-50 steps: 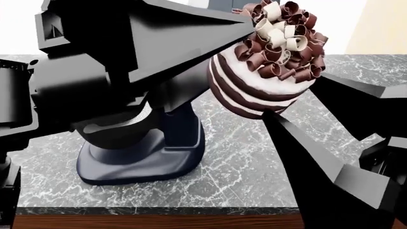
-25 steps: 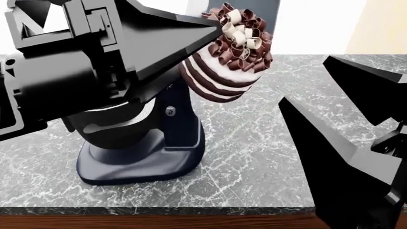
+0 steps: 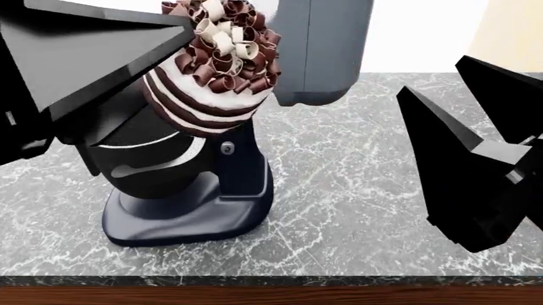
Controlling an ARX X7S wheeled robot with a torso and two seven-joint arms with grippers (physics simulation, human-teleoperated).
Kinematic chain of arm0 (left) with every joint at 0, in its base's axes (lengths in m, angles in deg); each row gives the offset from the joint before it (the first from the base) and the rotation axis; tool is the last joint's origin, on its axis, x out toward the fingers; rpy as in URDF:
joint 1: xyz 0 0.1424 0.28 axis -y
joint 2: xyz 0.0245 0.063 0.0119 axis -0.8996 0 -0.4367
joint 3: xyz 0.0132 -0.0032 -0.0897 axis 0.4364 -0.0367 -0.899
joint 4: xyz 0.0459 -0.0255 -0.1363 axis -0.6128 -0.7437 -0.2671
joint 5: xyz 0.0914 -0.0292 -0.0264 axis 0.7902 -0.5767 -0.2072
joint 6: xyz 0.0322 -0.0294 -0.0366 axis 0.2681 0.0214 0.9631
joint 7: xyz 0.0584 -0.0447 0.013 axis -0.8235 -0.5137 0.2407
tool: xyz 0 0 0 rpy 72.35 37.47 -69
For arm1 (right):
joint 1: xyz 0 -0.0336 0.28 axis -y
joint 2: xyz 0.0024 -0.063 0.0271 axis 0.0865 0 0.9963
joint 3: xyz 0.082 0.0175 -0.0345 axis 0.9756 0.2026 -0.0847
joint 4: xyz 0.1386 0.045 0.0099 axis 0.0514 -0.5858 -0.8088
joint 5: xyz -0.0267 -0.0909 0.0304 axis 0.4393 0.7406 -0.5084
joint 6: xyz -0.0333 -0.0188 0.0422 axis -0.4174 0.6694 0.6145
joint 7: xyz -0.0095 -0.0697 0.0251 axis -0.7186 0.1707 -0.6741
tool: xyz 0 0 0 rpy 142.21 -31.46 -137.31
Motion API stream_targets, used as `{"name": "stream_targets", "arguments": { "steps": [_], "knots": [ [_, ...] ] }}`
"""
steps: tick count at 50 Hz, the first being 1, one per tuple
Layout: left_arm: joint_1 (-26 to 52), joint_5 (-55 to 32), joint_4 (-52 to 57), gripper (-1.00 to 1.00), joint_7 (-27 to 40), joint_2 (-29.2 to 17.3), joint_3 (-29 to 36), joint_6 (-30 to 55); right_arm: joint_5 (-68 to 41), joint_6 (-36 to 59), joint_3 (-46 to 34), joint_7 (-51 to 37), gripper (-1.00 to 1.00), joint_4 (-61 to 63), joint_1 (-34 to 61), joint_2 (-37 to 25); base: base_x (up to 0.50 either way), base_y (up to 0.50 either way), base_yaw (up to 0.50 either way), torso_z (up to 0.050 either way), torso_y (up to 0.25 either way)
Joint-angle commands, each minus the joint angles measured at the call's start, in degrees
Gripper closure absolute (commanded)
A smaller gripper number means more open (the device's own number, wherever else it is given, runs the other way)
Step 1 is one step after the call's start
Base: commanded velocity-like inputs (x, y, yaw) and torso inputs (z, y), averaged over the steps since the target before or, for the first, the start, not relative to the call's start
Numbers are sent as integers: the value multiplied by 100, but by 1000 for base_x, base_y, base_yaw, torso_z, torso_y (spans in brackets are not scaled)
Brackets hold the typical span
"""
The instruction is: Place the cake in the stand mixer bowl.
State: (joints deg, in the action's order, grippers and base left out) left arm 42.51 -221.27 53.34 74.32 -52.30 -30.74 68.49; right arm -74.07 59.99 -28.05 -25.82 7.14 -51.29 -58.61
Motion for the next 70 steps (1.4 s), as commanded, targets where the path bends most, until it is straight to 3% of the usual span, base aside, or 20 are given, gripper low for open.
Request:
{"name": "stream_targets", "arguments": {
  "steps": [1,12,27,37,53,70],
  "knots": [
    [-33,-596,377,100,232,-793,-598,-417,129,-2,-104,-56,-100,-68,33,53,0,0,0,0,0],
    [-3,-628,385,100,386,-1154,-829,-576,123,-18,-121,-81,-100,-88,37,34,0,0,0,0,1],
    [141,-71,200,100,561,-1089,-783,-984,105,-55,-25,-69,-100,-57,-29,-4,0,0,0,1,1],
    [173,263,119,100,711,-961,-489,-1011,186,-66,-28,-12,-100,-73,-80,45,0,0,0,0,1],
    [794,685,-301,100,1541,-954,278,-959,204,-97,-21,25,-100,-92,-113,56,0,0,0,1,1],
    [796,852,-461,100,1598,-917,520,-766,231,-126,10,41,-100,-66,-168,57,0,0,0,1,1]
  ]
}}
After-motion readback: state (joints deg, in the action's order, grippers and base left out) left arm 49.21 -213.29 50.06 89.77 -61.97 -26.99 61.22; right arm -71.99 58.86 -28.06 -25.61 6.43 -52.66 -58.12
